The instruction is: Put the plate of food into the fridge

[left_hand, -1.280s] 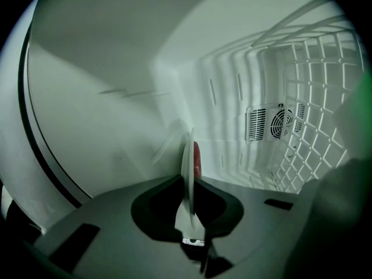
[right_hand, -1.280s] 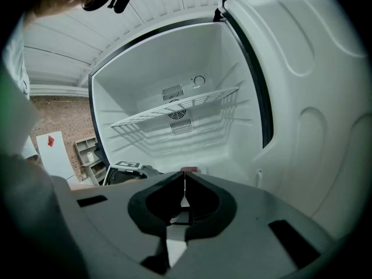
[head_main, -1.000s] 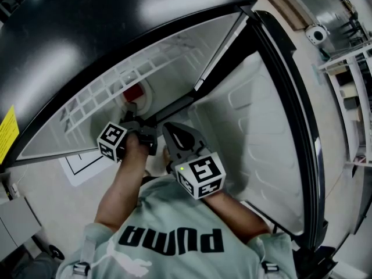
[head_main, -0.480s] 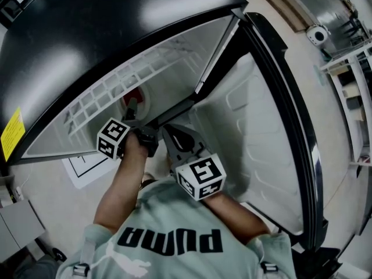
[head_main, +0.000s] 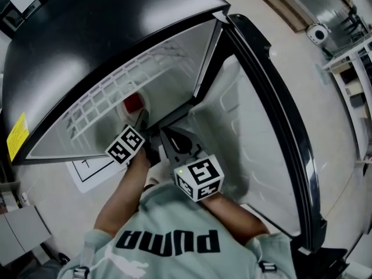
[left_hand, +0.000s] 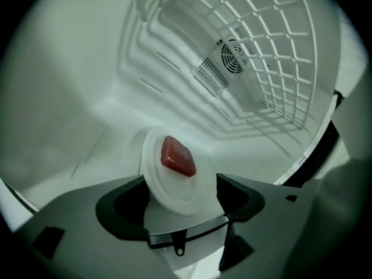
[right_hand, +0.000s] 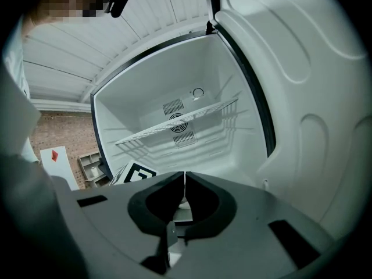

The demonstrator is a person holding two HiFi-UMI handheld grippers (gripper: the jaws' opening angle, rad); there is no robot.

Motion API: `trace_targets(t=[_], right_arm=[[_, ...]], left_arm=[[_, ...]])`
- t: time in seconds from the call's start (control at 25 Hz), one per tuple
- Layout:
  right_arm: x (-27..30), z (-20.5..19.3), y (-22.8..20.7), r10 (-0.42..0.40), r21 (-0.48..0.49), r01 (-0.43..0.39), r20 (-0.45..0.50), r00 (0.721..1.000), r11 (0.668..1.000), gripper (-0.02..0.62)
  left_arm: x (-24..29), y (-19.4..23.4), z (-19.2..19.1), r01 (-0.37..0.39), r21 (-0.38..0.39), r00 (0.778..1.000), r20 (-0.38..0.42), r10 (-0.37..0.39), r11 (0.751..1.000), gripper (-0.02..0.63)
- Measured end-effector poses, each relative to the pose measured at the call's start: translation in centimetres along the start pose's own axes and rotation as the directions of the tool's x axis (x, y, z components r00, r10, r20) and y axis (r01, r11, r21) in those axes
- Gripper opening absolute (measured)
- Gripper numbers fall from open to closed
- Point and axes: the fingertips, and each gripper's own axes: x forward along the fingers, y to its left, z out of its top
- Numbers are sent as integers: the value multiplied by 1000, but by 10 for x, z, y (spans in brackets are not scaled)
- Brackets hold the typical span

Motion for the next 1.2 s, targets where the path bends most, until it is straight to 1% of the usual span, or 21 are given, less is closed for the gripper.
trace_targets(t=[0.08, 0.16, 0.24, 0.32, 0.48, 0.56, 0.6, 0.8, 0.96, 1.08, 1.2], right_arm=[[-1, 1, -1, 0, 5, 0, 6, 1000, 1000, 6], [-1, 1, 0, 4, 13, -4, 9, 1000, 1000, 6], [-1, 2, 0, 7, 20, -7, 13, 1000, 1000, 6], [-2, 4, 2, 13, 30, -14, 19, 1000, 999, 6], [-1, 6, 5, 32, 47, -34, 39, 999, 998, 6], [-2, 7, 7, 33, 50, -35, 40, 999, 998, 6], [-2, 7, 8, 32, 50, -34, 38, 999, 998, 6], [-3, 8, 11, 29, 47, -31, 44, 999, 998, 6], [-3, 11, 17, 31, 46, -34, 58, 998, 998, 6], [-5, 11, 23, 27, 42, -29, 65, 998, 999, 6], [-7, 12, 26, 11, 28, -13, 73, 997, 1000, 6]], left_arm=[[1, -1, -7, -17, 117, 999, -25, 20, 993, 347], [1, 1, -13, -41, 234, 997, -50, 54, 971, 348], [0, 4, -18, -68, 343, 993, -63, 95, 937, 348], [-1, 8, -21, -89, 436, 989, -67, 131, 896, 348], [-4, 12, -26, -93, 553, 984, -75, 160, 828, 348], [-5, 12, -28, -86, 584, 985, -73, 158, 807, 348], [-5, 12, -28, -83, 591, 986, -71, 154, 802, 348], [-9, 14, -29, -62, 586, 987, -84, 137, 808, 348], [-13, 17, -29, -58, 605, 984, -101, 148, 794, 348], [-17, 20, -30, -52, 605, 983, -109, 147, 795, 348], [-26, 18, -28, -30, 600, 987, -107, 117, 799, 347]])
